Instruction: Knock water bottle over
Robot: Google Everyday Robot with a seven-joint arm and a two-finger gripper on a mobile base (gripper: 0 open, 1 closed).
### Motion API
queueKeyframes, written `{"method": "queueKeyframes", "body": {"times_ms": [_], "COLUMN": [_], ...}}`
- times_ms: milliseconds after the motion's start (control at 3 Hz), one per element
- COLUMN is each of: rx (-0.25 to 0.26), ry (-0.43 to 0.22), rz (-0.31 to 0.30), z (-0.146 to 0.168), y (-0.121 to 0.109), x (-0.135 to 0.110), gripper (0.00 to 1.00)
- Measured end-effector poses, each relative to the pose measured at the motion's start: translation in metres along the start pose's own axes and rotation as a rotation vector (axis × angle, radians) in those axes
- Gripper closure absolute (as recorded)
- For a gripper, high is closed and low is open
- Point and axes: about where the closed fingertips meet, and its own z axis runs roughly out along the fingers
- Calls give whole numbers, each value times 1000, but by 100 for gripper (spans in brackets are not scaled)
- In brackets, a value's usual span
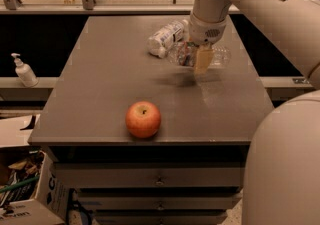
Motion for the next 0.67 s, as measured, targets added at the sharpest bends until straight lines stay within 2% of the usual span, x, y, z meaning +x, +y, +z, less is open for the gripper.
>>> {"method": "queueKeyframes", "body": {"times_ms": [333,667], "rx": [-38,-58], "ry": [5,-3], "rz": [-1,1], "z": [12,19], "y": [0,-2], "x": [1,0], "gripper": [100,82]}}
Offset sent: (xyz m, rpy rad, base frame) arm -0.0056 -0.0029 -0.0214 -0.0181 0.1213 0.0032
